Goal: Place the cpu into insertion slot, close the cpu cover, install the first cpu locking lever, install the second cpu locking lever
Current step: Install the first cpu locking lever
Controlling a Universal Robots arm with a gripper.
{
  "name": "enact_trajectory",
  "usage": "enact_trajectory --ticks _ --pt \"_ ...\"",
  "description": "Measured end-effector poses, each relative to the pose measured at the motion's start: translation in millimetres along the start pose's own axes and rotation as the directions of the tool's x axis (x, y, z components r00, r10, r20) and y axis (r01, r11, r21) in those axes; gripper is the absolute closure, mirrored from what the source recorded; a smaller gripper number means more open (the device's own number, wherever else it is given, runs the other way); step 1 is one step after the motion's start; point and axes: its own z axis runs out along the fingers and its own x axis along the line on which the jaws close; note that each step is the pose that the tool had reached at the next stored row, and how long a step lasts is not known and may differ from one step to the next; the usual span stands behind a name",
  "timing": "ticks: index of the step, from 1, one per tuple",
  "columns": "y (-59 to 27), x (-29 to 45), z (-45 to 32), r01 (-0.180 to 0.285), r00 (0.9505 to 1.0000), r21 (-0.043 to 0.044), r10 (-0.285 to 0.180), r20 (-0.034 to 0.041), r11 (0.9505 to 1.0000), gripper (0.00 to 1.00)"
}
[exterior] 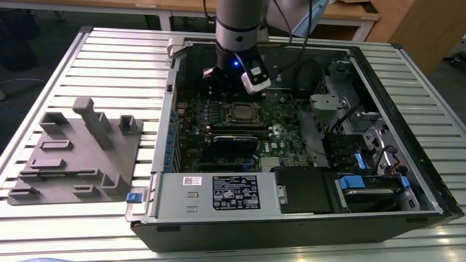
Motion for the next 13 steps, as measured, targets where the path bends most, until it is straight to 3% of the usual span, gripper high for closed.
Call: enact_trajectory --ticks 3,7,13 --pt "-0.6 7.9 -0.1 0.001 1.0 0.0 -0.001 0.0057 1.0 0.9" --pt "-0.6 9.1 -1.7 0.001 1.0 -0.0016 -0.001 0.0069 1.0 0.9" --pt "1.0 8.9 -15.3 0.001 1.0 -0.0122 -0.001 0.0071 0.9999 0.9"
